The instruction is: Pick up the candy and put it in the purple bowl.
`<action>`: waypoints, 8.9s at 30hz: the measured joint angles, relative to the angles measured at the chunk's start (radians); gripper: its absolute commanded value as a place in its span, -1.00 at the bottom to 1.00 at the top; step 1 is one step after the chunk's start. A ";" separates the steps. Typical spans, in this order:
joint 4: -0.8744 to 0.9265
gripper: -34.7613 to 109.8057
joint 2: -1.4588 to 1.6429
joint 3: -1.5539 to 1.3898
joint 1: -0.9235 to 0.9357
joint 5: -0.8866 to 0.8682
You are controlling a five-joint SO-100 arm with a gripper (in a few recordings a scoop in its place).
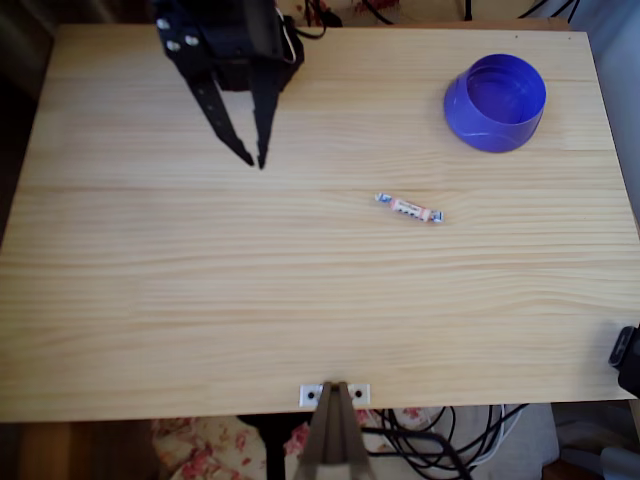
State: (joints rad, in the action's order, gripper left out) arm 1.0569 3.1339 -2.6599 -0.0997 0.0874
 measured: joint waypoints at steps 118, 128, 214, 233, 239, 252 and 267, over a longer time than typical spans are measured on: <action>-0.456 -0.53 -1.489 0.515 -0.661 0.028; -0.161 -0.53 -1.404 0.724 -0.646 0.026; -0.267 -0.53 -1.035 0.580 -0.124 0.713; -0.302 -0.53 -0.394 -0.104 0.242 0.020; -0.183 -0.53 -0.091 -0.265 0.281 -0.049; -0.135 -0.53 0.044 -0.353 0.261 -0.083; -0.117 -0.53 0.152 -0.402 0.268 -0.083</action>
State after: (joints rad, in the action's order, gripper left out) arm 0.9403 3.2858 -3.0618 0.1687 0.0046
